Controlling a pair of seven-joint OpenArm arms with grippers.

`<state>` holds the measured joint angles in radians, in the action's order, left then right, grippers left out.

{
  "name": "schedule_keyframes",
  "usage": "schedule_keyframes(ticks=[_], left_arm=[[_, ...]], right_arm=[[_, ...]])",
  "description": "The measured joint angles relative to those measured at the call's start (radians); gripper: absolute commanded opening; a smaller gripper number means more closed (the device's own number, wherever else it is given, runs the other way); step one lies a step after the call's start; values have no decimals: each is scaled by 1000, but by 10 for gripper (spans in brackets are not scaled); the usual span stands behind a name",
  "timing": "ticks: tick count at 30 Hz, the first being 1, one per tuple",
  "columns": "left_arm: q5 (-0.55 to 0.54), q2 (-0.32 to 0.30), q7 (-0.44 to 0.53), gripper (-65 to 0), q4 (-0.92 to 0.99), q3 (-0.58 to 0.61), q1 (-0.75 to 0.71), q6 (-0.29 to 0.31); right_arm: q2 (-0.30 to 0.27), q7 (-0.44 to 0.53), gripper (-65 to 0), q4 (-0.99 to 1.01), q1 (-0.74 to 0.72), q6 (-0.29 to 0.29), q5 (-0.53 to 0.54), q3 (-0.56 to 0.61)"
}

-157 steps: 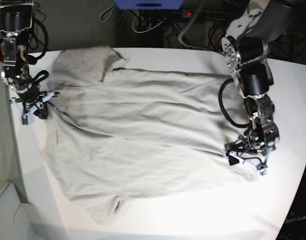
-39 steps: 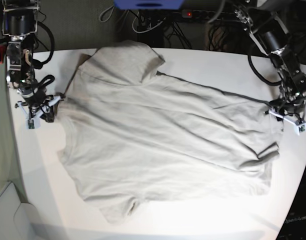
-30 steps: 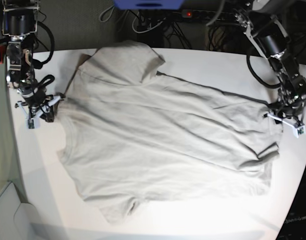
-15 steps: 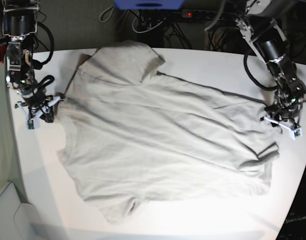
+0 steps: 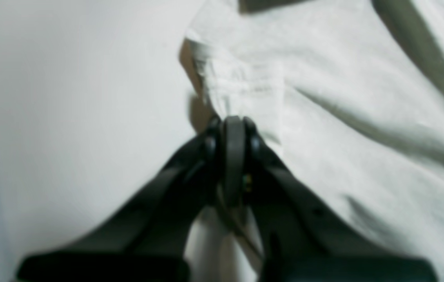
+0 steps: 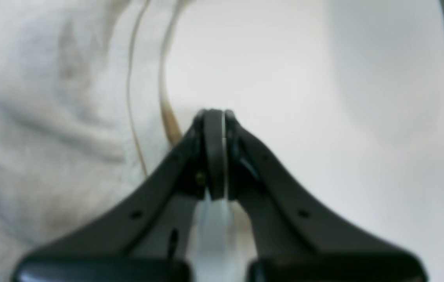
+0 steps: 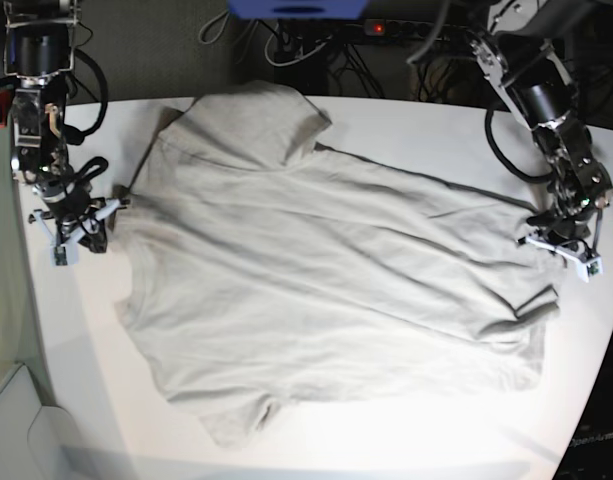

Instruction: Layout the t-shirt on the table in an organized manner, then fold the t-shirt properly

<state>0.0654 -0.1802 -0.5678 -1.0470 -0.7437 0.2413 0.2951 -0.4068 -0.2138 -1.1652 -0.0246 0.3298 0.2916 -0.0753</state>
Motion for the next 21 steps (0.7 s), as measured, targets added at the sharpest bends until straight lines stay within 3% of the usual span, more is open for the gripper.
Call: schedule_keyframes(ticks=[2, 4, 12, 21], left_arm=[[0, 1, -15, -650, -10, 0, -2, 0], [10, 10, -91, -650, -61, -2, -8, 1], [9, 99, -261, -650, -375, -3, -65, 0], [16, 138, -472, -650, -636, -7, -174, 0]], right_arm=[[0, 0, -650, 0, 1, 0, 0, 0], [0, -5, -650, 0, 4, 0, 0, 0], [0, -5, -650, 1, 3, 0, 0, 2], [3, -3, -650, 1, 3, 0, 0, 2]])
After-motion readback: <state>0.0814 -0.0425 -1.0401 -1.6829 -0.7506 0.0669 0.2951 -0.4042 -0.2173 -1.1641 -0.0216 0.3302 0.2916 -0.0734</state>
